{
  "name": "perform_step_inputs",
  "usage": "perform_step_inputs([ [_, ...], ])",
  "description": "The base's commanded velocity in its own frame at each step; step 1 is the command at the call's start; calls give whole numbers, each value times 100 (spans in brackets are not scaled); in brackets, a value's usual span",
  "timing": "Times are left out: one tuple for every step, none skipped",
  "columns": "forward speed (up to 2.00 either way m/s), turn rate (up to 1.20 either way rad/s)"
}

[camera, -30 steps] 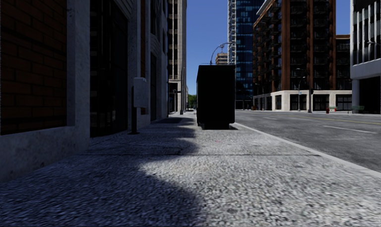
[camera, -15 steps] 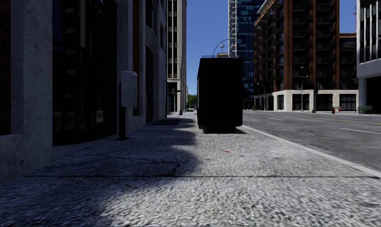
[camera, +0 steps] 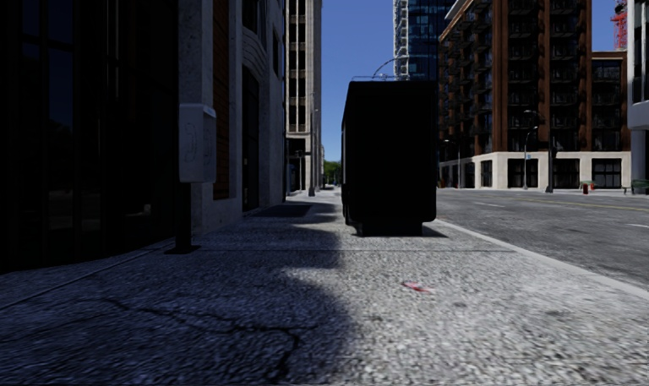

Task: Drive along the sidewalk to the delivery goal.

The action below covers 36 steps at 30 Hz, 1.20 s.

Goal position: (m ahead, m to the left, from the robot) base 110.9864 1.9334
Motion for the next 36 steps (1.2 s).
perform_step_inputs([
  [200,27],
  [200,27],
  [200,27],
  [200,27],
  [200,27],
  [200,27],
  [200,27],
  [200,27],
  [200,27],
  [200,27],
  [200,27],
  [200,27],
  [200,27],
  [200,27],
  [200,27],
  [200,27],
  [200,27],
  [200,27],
  [200,27],
  [200,26],
  [200,16],
  [200,0],
  [200,0],
  [200,0],
  [200,0],
  [200,0],
  [200,0],
  [200,0],
  [200,0],
  [200,0],
  [200,0],
  [200,0],
  [200,0],
  [200,0],
  [200,0],
  [200,0],
])
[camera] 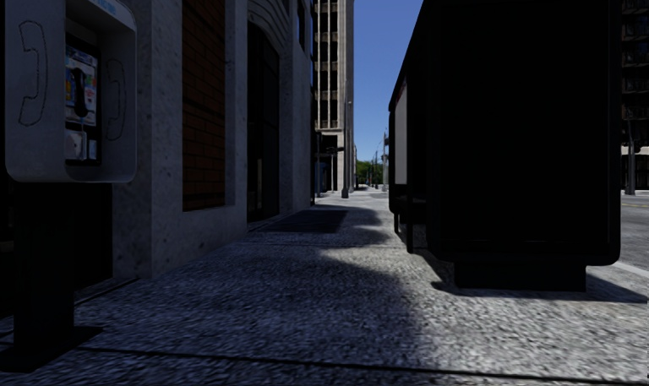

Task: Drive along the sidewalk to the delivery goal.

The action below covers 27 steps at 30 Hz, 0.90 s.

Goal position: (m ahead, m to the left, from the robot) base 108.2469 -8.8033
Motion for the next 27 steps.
perform_step_inputs([
  [200,0],
  [200,0],
  [200,0],
  [200,0],
  [200,0],
  [200,0],
  [200,0],
  [200,0],
  [200,0],
  [200,0],
  [200,0],
  [200,0],
  [200,0],
  [200,-2],
  [200,-2],
  [200,-4],
  [200,-8],
  [200,-11],
  [200,-12],
  [200,-12],
  [200,-12],
  [200,-12],
  [200,-13],
  [200,-13],
  [200,-13],
  [200,-14],
  [200,-18],
])
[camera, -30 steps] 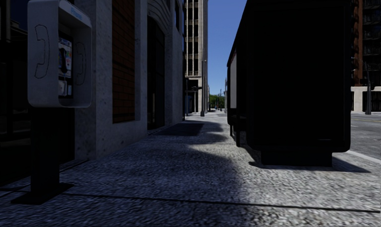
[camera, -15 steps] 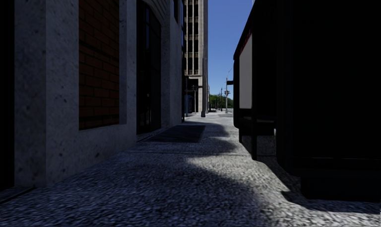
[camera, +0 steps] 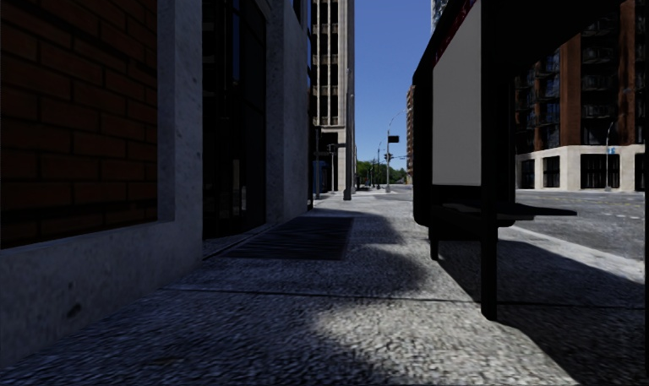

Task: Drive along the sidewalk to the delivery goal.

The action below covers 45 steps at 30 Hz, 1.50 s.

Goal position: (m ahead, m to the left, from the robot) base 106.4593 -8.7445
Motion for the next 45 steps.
perform_step_inputs([
  [200,-18],
  [200,-23],
  [200,-25],
  [200,-26],
  [200,-26],
  [200,-26],
  [200,-26],
  [200,-26],
  [200,-26],
  [200,-26],
  [200,-26],
  [200,-26],
  [200,-26],
  [200,-26],
  [200,-26],
  [200,-26],
  [200,-26],
  [200,-26],
  [200,-26],
  [200,-26],
  [200,-26],
  [200,-26],
  [200,-26],
  [200,-26],
  [200,-26],
  [200,-26],
  [200,-26],
  [200,-26],
  [200,-24],
  [200,-24],
  [200,-5],
  [200,0],
  [200,0],
  [200,0],
  [200,0],
  [200,0],
  [200,0],
  [200,0],
  [200,0],
  [200,0],
  [200,0],
  [200,0],
  [200,0],
  [200,0],
  [200,0],
])
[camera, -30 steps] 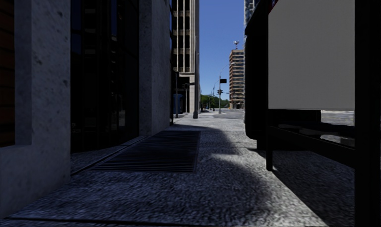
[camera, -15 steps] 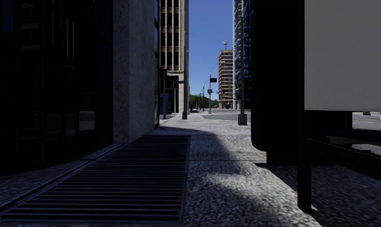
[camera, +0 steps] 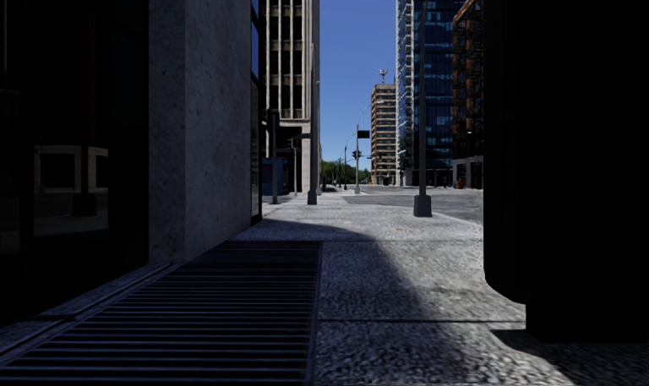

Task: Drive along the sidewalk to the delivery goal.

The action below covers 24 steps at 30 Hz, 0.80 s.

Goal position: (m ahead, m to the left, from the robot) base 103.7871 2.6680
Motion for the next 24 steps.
perform_step_inputs([
  [200,0],
  [200,0],
  [200,0],
  [200,0],
  [200,0],
  [200,0],
  [200,0],
  [200,0],
  [200,0],
  [200,0],
  [200,0],
  [200,0],
  [200,0],
  [200,0],
  [200,0],
  [200,0],
  [200,0],
  [200,0],
  [200,0],
  [200,0],
  [200,0],
  [200,0],
  [200,0],
  [200,0],
])
